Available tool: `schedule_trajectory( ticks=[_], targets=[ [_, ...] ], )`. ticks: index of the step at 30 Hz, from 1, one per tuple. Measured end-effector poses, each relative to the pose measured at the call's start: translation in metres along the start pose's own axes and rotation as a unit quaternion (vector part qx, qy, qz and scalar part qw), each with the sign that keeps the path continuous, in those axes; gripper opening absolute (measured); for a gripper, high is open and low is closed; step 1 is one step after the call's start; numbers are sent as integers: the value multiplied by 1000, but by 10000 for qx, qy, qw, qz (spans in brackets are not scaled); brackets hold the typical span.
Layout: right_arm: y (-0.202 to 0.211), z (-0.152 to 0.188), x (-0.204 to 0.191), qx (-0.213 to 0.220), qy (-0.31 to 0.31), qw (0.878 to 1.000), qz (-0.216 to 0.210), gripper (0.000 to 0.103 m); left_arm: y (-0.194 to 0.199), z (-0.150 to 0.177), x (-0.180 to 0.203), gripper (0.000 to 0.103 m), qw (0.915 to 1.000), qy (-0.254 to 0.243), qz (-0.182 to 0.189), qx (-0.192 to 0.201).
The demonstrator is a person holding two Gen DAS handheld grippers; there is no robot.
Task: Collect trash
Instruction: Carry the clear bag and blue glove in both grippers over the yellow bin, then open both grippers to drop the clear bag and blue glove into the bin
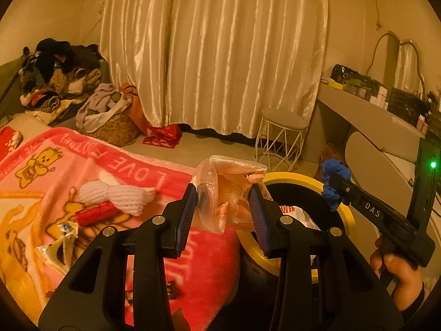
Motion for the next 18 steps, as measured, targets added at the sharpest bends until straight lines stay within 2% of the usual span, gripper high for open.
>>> schedule_trajectory(
  ticks=[18],
  targets=[
    [-8, 4, 30, -119, -261, 9993, 254, 19, -34, 12, 25, 32, 9994, -260, 18, -210]
  ],
)
Point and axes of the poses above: each gripper's, at about its wrist camera, not at the fingertips, and y roughly against the way its jaws point, x to its right, z to its underside, the point moved 2 cm from there along -y, roughly the way its jaws point, and after that the axes turned 6 degrees about y, right-handed, at the moved point
